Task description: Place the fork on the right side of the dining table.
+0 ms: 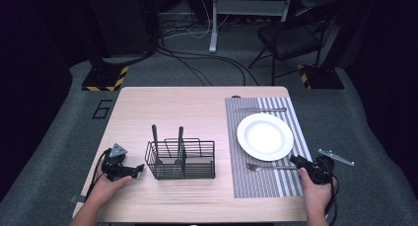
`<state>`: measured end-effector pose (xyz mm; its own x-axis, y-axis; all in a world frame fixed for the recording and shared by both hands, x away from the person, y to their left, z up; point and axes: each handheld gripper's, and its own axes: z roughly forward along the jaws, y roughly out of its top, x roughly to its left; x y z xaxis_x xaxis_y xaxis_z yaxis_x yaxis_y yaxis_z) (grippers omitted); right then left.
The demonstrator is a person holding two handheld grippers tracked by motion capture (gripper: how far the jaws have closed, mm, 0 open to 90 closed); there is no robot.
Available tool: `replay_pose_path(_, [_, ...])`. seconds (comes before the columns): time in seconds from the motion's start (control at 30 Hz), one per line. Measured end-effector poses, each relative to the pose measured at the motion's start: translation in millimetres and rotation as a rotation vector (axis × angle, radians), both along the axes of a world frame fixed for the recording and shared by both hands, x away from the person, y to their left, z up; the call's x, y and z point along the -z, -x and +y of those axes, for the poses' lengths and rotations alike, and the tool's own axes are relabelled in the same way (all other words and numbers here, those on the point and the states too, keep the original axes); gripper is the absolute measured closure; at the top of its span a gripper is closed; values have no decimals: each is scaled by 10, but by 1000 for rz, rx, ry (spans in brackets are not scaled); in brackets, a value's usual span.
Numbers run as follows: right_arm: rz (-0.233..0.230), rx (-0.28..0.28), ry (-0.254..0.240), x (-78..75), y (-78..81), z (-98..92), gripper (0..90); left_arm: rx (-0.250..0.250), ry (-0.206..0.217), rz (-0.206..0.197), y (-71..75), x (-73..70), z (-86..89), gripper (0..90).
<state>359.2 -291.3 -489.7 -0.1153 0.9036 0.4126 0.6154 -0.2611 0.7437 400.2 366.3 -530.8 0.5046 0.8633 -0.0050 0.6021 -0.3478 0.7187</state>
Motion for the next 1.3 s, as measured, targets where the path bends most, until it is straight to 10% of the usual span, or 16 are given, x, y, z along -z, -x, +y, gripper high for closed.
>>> replay_pose_path(1.3, [-106,-388,185,-243,-30,1099,537,-1,2,-4,-2,4,-1,4])
